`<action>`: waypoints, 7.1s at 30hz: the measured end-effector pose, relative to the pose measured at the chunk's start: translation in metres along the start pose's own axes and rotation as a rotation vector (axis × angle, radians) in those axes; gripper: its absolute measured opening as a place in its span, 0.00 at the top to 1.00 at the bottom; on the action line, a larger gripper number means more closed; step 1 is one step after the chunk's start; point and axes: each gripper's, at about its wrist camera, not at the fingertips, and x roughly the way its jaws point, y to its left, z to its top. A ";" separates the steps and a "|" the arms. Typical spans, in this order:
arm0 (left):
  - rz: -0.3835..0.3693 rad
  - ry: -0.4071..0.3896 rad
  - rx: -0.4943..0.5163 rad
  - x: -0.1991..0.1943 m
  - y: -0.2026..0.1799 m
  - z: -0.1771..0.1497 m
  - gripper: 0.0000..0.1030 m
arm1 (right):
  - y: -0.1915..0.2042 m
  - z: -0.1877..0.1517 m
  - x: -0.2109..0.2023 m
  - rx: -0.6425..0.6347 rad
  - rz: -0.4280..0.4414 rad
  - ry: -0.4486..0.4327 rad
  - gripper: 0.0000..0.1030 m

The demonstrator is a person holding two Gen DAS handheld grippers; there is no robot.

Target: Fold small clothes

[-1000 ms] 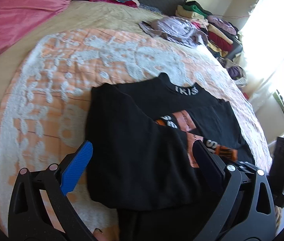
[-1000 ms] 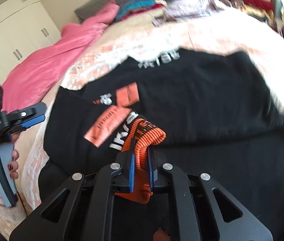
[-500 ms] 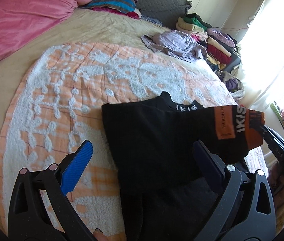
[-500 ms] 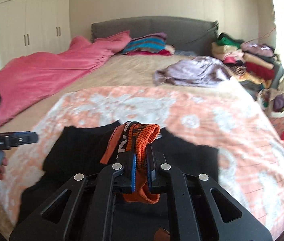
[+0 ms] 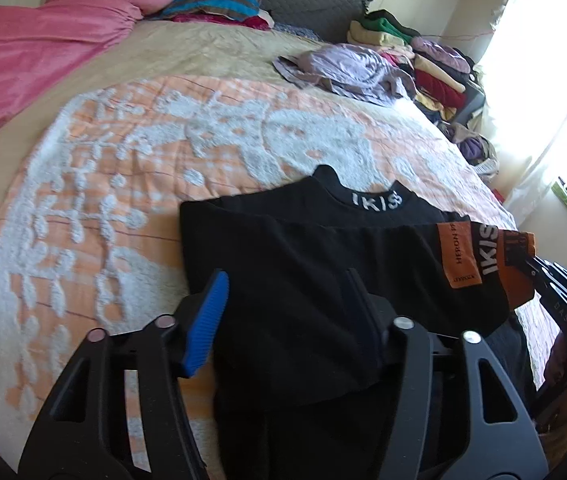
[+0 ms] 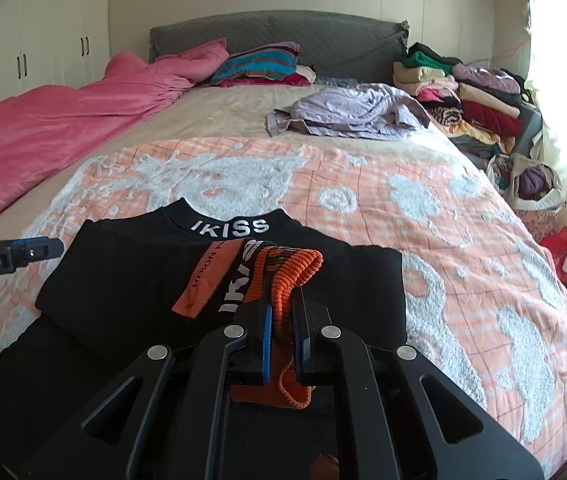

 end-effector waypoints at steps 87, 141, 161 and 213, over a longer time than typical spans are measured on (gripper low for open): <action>0.025 0.091 0.112 -0.021 -0.028 -0.026 0.09 | 0.020 -0.018 -0.009 0.123 0.166 0.077 0.04; 0.068 0.057 0.086 -0.092 -0.027 -0.127 0.09 | -0.018 -0.092 -0.125 0.269 0.185 -0.089 0.04; 0.069 0.125 0.072 -0.108 -0.017 -0.173 0.09 | -0.043 -0.136 -0.145 0.329 0.076 -0.022 0.04; -0.010 0.262 -0.003 -0.112 -0.021 -0.241 0.29 | -0.071 -0.226 -0.173 0.277 0.056 0.200 0.91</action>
